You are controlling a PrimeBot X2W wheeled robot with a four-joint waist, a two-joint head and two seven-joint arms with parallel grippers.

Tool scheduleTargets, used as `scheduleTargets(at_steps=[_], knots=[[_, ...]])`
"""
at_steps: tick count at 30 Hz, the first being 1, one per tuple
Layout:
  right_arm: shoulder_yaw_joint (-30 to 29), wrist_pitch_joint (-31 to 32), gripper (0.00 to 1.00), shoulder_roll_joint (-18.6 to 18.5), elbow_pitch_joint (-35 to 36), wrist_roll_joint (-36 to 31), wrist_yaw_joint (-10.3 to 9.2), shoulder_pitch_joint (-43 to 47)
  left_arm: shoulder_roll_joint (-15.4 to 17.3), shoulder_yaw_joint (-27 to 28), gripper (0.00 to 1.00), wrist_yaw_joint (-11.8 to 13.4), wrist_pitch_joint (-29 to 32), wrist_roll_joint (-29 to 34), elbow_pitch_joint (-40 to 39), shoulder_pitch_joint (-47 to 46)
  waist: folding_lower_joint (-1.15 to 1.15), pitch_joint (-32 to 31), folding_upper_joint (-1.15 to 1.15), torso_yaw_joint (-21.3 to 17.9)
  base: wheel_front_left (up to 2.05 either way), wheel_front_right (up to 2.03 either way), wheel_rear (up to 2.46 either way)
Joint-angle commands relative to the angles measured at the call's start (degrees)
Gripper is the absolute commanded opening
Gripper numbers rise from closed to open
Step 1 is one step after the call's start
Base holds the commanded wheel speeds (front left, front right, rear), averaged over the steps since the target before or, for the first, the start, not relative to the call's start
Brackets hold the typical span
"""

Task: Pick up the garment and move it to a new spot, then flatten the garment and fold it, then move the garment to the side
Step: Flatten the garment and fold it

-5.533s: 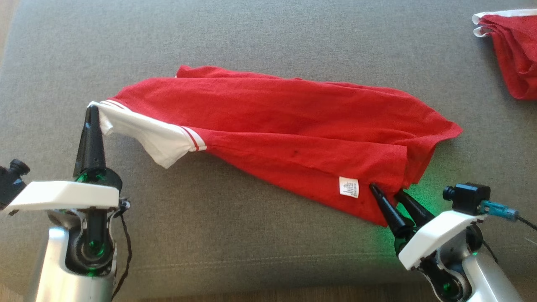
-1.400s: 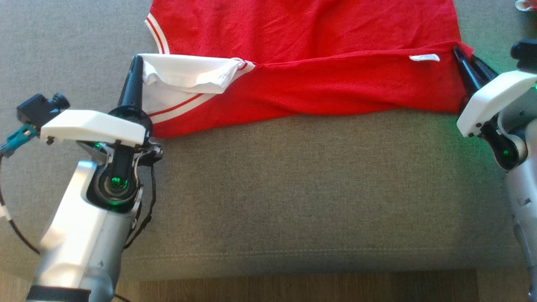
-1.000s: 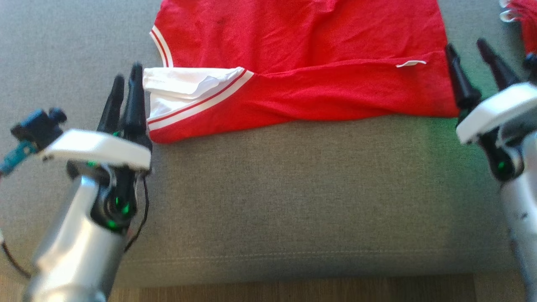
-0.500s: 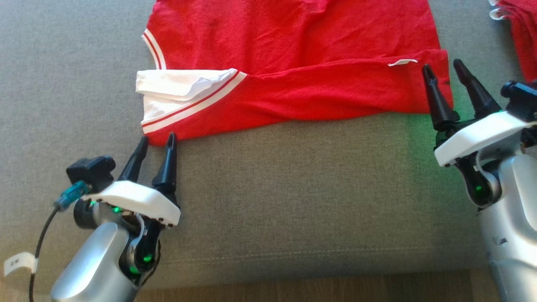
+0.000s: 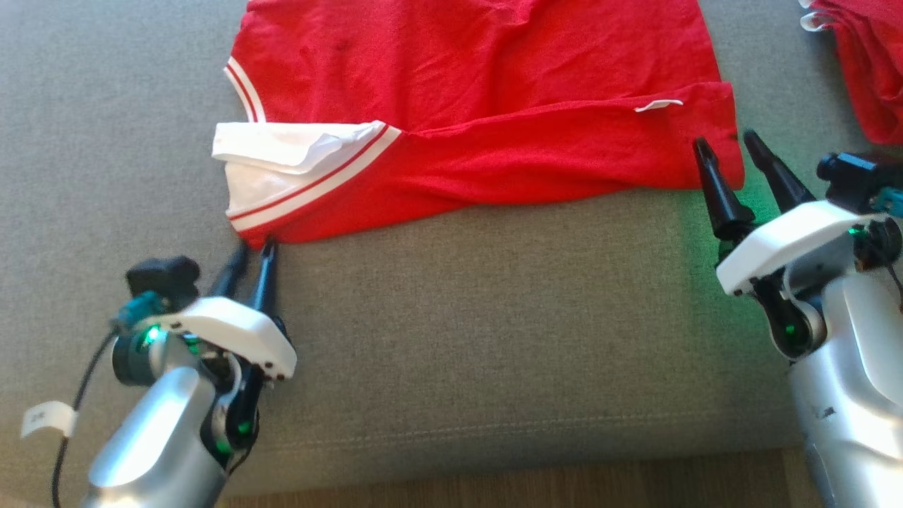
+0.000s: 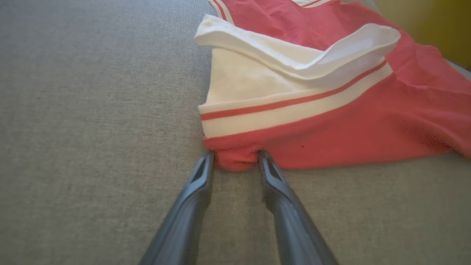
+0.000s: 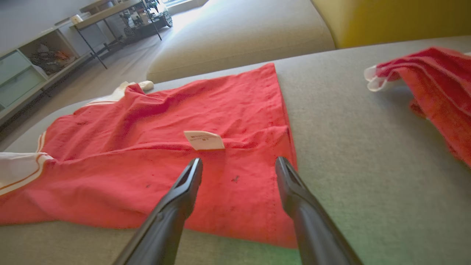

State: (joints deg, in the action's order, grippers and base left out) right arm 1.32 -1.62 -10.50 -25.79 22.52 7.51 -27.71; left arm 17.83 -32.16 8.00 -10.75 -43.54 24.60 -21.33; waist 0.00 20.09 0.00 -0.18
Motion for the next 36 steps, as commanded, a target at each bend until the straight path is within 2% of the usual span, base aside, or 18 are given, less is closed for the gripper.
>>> scheduleTargets(at_steps=[1, 8, 13, 14, 16, 21, 26, 36], knots=[[-0.18, 0.67, 1.00, 0.74, 0.84, -0.74, -0.02, 0.50, 1.81, 0.63, 0.00, -0.28, -0.41, 1.22, -0.03, -0.64, 0.00, -0.36, 0.00, 0.28, 0.00, 0.00, 0.00], [-8.81, 3.93, 1.00, 3.13, -5.12, -6.46, -0.02, -0.06, 3.17, -2.21, 0.00, 0.78, -2.54, 6.88, 0.78, -1.02, 0.00, -1.69, 0.00, 1.76, 0.00, 0.00, 0.00], [-11.22, 6.89, 1.00, 4.50, -7.46, -11.47, -0.02, -0.44, 3.63, -3.12, 0.00, 1.30, -3.27, 9.12, 0.31, -1.03, 0.00, -2.06, 0.00, 2.43, 0.00, 0.00, 0.00], [-11.27, 7.25, 0.83, 4.71, -7.59, -11.96, -0.02, -0.46, 3.78, -3.24, 0.00, 1.44, -3.39, 9.62, 0.17, -1.04, 0.00, -2.11, 0.00, 2.49, 0.00, 0.00, 0.00], [-11.13, 7.40, 0.00, 4.97, -7.46, -12.57, -0.02, -0.42, 4.16, -3.45, 0.00, 1.65, -3.65, 10.70, -0.28, -1.03, 0.00, -2.18, 0.00, 2.54, 0.00, 0.00, 0.00], [-10.98, 7.04, 0.00, 4.62, -5.55, -12.77, -0.02, 0.15, 5.65, -4.04, 0.00, 2.39, -4.07, 14.27, -1.33, -0.95, 0.00, -2.05, 0.00, 2.27, 0.00, 0.00, 0.00], [-10.55, 7.03, 0.00, 3.61, -1.73, -11.06, -0.02, 2.57, 6.68, -3.03, 0.00, 2.81, -4.20, 15.06, -2.94, 1.20, 0.00, -2.87, 0.00, 1.42, 0.00, 0.00, 0.00], [-11.15, 9.41, 0.00, 1.78, 8.33, -6.40, -0.02, 14.21, 8.18, -2.38, 0.00, 4.46, -4.24, 16.33, -11.05, 10.26, 0.00, -6.00, 0.00, 0.71, 0.00, 0.00, 0.00]])
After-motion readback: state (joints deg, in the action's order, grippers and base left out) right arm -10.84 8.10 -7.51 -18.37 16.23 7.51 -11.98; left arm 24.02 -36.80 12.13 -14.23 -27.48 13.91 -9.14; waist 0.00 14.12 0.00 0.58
